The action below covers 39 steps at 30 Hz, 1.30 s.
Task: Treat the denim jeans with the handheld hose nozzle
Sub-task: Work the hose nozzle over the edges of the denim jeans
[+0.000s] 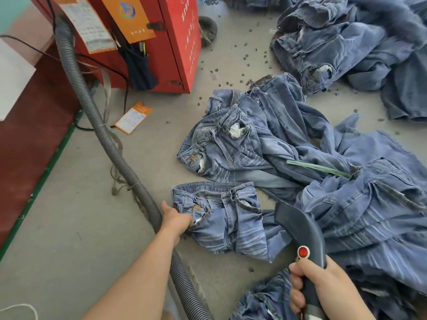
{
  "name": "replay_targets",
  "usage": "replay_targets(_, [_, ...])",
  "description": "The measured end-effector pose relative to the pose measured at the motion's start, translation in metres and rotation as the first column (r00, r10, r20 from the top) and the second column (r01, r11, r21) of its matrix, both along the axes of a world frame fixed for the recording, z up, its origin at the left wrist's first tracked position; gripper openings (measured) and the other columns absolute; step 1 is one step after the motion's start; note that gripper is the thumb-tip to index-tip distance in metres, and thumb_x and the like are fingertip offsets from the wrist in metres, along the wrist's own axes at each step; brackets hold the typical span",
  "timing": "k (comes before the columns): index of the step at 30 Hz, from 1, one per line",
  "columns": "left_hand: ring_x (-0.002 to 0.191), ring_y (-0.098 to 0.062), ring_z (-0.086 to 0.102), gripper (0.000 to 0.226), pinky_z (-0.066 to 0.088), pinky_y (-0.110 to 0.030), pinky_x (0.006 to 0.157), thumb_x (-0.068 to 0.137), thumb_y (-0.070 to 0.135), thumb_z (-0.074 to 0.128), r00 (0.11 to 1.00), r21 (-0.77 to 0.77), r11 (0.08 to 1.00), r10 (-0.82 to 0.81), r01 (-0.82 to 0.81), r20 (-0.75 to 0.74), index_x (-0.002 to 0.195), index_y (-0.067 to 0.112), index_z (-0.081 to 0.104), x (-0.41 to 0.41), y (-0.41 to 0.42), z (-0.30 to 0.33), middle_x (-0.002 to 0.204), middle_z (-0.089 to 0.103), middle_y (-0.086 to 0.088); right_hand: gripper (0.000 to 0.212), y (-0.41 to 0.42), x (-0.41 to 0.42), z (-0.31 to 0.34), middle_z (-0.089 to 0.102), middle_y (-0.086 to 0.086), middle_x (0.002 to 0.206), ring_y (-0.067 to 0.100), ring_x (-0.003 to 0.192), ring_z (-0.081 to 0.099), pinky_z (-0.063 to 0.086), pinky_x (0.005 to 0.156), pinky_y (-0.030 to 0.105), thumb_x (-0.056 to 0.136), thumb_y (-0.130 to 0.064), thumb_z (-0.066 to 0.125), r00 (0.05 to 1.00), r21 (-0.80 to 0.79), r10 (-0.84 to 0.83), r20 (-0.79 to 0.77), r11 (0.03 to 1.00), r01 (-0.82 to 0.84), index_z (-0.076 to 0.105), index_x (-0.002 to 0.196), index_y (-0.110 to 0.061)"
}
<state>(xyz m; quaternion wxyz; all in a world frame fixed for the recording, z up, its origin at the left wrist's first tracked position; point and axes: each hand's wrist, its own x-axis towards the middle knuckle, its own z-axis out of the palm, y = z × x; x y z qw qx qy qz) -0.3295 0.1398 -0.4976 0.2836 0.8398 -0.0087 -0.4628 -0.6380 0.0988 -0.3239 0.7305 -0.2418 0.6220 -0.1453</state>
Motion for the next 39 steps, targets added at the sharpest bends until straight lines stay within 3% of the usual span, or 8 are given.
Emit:
replay_targets(3, [0.144,-0.032,0.04,0.111,0.035,-0.049,0.119,0.072,0.035,0.082,0.995,-0.082,0.996,0.026,-0.035,-0.097,0.162,0.023,0.019,0.005,-0.002,0.0,0.163,0.034,-0.011,0.021,0.003,0.009,-0.006,0.044,0.021,0.056,0.026,0.042,0.044,0.04,0.047,0.036,0.091,0.015,0.056,0.999,-0.031,0.041,-0.032,0.999,-0.042,0.047,0.082,-0.003])
replay_targets(6, [0.143,-0.036,0.036,0.096,0.034,-0.047,0.117,0.073,0.066,0.08,0.988,0.131,0.981,-0.149,0.142,0.039,0.152,0.025,0.042,0.004,-0.001,0.0,0.157,0.032,-0.014,0.015,0.006,0.017,-0.01,0.046,0.022,0.057,0.027,0.044,0.045,0.039,0.048,0.036,0.093,0.01,0.059,0.994,-0.03,0.089,-0.066,0.995,-0.091,0.049,0.087,-0.001])
replay_targets(9, [0.134,-0.036,0.041,0.071,0.04,-0.044,0.114,0.078,0.045,0.085,0.945,0.225,0.948,-0.27,0.227,0.184,0.135,0.018,0.054,-0.002,0.006,-0.005,0.144,0.038,-0.013,0.016,0.006,0.027,-0.013,0.047,0.022,0.057,0.026,0.043,0.045,0.04,0.047,0.036,0.094,0.008,0.06,0.986,-0.035,0.127,-0.105,0.991,-0.132,0.049,0.085,0.0])
replay_targets(15, [0.092,-0.022,0.065,0.037,0.049,-0.03,0.076,0.081,0.02,0.084,0.987,-0.025,1.0,-0.005,0.009,0.158,0.108,0.014,0.059,-0.012,0.02,-0.012,0.11,0.068,-0.005,0.016,-0.015,0.07,-0.025,0.049,0.018,0.055,0.025,0.04,0.045,0.042,0.042,0.034,0.093,0.002,0.056,0.936,-0.138,0.275,-0.219,0.941,-0.308,0.048,0.081,-0.005])
replay_targets(23, [0.101,-0.027,0.068,0.024,0.056,-0.042,0.093,0.091,0.018,0.076,0.975,-0.054,0.99,0.14,-0.132,0.171,0.111,0.016,0.063,-0.011,0.035,-0.026,0.111,0.071,-0.004,0.012,-0.08,0.151,-0.099,0.052,0.014,0.046,0.023,0.033,0.049,0.046,0.047,0.033,0.083,0.008,0.049,0.72,0.001,0.53,-0.448,0.805,-0.593,0.055,0.074,0.003])
replay_targets(29, [0.091,-0.024,0.059,0.021,0.044,-0.03,0.082,0.095,0.017,0.071,0.943,-0.042,0.958,0.287,-0.284,0.17,0.113,0.012,0.061,-0.01,0.046,-0.031,0.108,0.067,-0.004,0.008,-0.122,0.135,-0.102,0.054,0.016,0.046,0.023,0.034,0.049,0.048,0.044,0.031,0.085,0.006,0.053,0.778,-0.076,0.335,-0.531,0.896,-0.438,0.059,0.079,0.004])
replay_targets(36, [0.107,-0.029,0.064,0.032,0.052,-0.043,0.099,0.097,0.018,0.069,0.932,-0.1,0.931,0.359,-0.352,0.053,0.127,0.012,0.058,-0.011,0.05,-0.03,0.12,0.067,-0.006,0.017,-0.063,0.144,-0.099,0.05,0.016,0.046,0.023,0.034,0.045,0.044,0.042,0.029,0.083,0.005,0.053,0.679,0.058,0.613,-0.404,0.758,-0.65,0.053,0.067,0.001])
replay_targets(39, [0.104,-0.023,0.064,0.026,0.05,-0.035,0.092,0.098,0.016,0.068,0.929,-0.144,0.922,0.368,-0.36,0.035,0.122,0.017,0.059,-0.013,0.053,-0.029,0.117,0.067,-0.002,0.016,-0.077,0.157,-0.111,0.052,0.019,0.053,0.024,0.04,0.047,0.046,0.047,0.031,0.081,0.009,0.051,0.707,0.063,0.527,-0.471,0.82,-0.569,0.054,0.067,0.002])
